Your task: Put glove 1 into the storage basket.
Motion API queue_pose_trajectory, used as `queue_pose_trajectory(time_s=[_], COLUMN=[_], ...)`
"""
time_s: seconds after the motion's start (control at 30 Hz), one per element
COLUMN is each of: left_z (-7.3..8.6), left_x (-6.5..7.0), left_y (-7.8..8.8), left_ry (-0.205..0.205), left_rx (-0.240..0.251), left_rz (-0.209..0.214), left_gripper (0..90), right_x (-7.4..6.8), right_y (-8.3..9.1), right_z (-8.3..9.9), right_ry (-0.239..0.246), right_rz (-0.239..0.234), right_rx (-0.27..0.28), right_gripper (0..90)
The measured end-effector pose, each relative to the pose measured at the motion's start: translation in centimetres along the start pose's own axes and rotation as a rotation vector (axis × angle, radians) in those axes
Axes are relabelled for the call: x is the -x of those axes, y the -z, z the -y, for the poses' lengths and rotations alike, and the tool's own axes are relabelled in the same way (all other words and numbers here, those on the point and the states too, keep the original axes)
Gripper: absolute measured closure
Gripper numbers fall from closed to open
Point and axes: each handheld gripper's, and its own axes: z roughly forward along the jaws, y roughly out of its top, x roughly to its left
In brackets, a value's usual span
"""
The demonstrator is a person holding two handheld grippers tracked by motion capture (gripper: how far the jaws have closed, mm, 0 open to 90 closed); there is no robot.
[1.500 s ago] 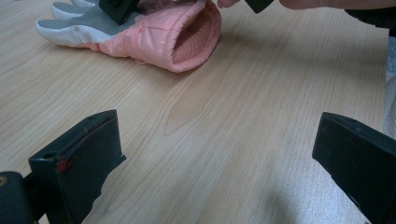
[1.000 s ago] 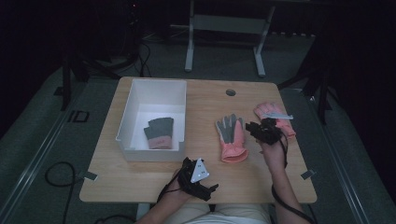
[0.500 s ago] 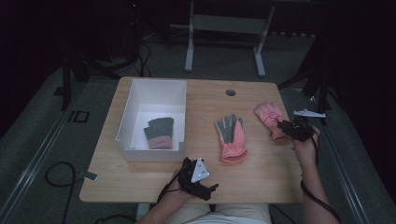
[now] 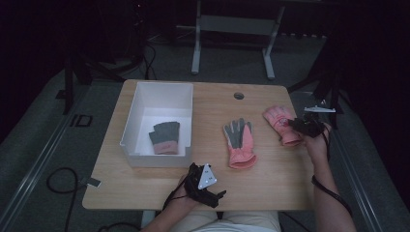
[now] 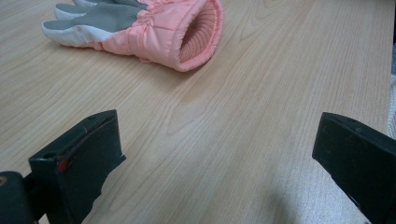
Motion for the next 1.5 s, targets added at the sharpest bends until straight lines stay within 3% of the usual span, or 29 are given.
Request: queue_pose_trajectory(time_s=[0.3, 0.47, 0.53, 0.6, 0.77, 0.9, 1.1, 1.27, 1.4, 1.5], left_z=[0.1, 0.1, 0.1, 0.2, 0.2, 0.1, 0.1, 0.1, 0.0, 0.0], left_x=[-0.1, -0.1, -0.1, -0.1, -0.1, -0.1, -0.1, 0.0, 0.1, 0.2], left_y=[0.0, 0.0, 0.0, -0.1, -0.1, -0.1, -0.1, -0.1, 0.0, 0.0], left_ry=[0.002, 0.0, 0.002, -0.002, -0.004, -0.005, -0.01, -0.015, -0.019, -0.021], left_rx=[0.0, -0.002, 0.0, -0.005, -0.005, -0.003, -0.002, 0.003, 0.008, 0.012], left_rz=[0.008, 0.004, 0.006, 0.005, 0.008, 0.009, 0.01, 0.006, 0.007, 0.009], left_gripper=[1.1, 1.1, 1.1, 1.1, 1.1, 1.1, 1.1, 1.1, 1.1, 1.1], right_x=[0.0, -0.1, -0.3, -0.4, -0.2, -0.4, -1.5, -2.9, -4.6, -5.4], right_y=[-2.3, -3.6, -4.1, -4.4, -4.5, -4.4, -2.3, 0.8, 2.9, 4.2], right_z=[0.3, 0.7, 1.0, 1.4, 1.5, 1.2, 0.3, -0.2, 0.1, 0.8], right_ry=[0.014, 0.033, 0.077, 0.085, 0.059, 0.048, -0.036, -0.096, -0.101, -0.144], right_rz=[0.019, 0.023, 0.044, 0.047, 0.051, 0.067, 0.103, 0.132, 0.175, 0.186], right_rx=[-0.012, -0.049, -0.063, -0.056, -0.067, -0.082, -0.064, -0.021, -0.01, -0.004], right_gripper=[59.9, 61.2, 62.8, 65.7, 84.6, 88.1, 89.2, 89.3, 89.2, 89.3])
